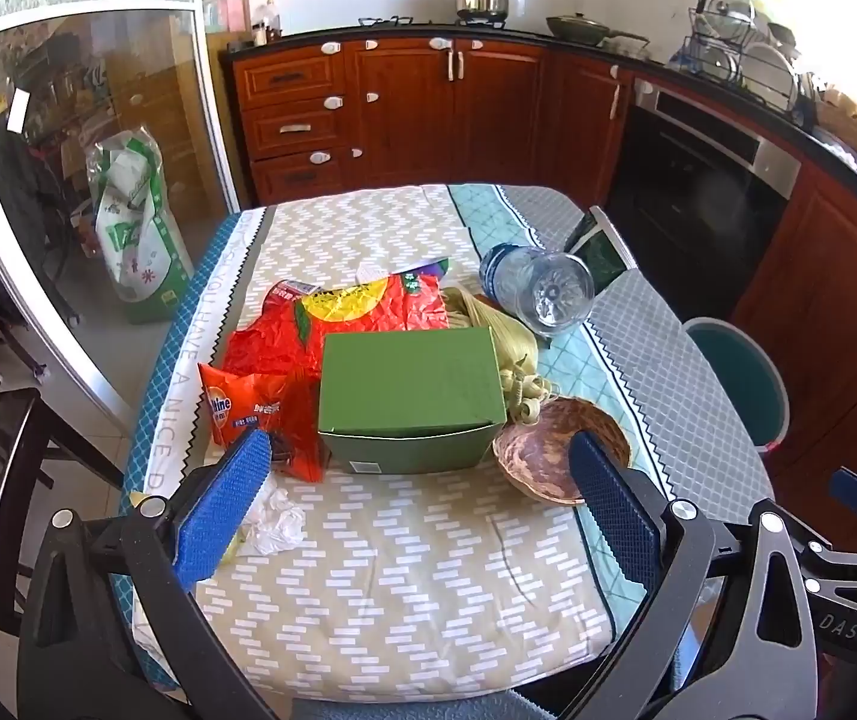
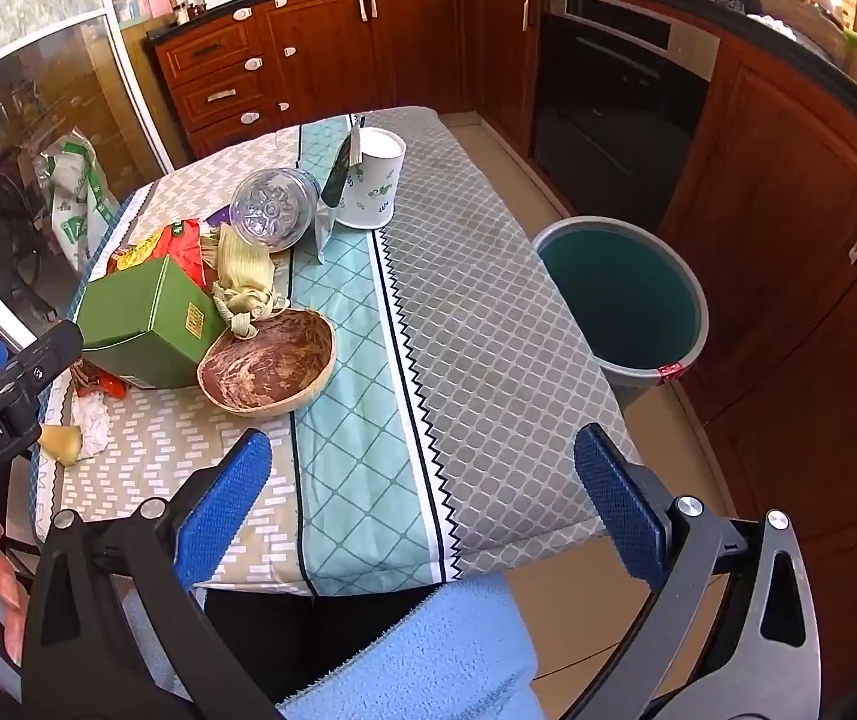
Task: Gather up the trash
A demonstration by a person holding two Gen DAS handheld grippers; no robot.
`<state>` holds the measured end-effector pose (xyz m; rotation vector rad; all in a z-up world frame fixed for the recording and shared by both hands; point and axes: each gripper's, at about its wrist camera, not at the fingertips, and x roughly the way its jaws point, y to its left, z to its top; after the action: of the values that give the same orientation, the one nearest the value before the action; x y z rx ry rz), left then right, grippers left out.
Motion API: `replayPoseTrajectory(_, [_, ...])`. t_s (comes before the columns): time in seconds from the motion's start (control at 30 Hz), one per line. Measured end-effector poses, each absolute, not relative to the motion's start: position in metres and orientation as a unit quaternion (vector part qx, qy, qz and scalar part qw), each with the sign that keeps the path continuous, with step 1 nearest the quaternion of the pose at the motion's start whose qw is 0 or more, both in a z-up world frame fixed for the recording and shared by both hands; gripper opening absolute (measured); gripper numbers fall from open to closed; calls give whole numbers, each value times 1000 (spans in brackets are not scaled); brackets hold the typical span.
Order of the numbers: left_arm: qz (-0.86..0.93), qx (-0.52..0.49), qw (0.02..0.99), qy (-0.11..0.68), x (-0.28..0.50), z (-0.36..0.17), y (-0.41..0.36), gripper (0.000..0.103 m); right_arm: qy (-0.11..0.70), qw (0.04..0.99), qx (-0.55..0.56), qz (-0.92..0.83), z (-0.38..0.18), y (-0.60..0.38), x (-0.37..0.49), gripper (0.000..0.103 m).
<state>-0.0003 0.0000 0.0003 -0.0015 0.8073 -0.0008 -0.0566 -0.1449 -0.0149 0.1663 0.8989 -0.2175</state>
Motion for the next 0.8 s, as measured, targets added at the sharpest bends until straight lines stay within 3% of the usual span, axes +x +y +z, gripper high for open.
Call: replayPoseTrajectory(0.8, [-8,1,914,406,4,-6,1,99,448,883,79,-115,-14,-148,-53,97])
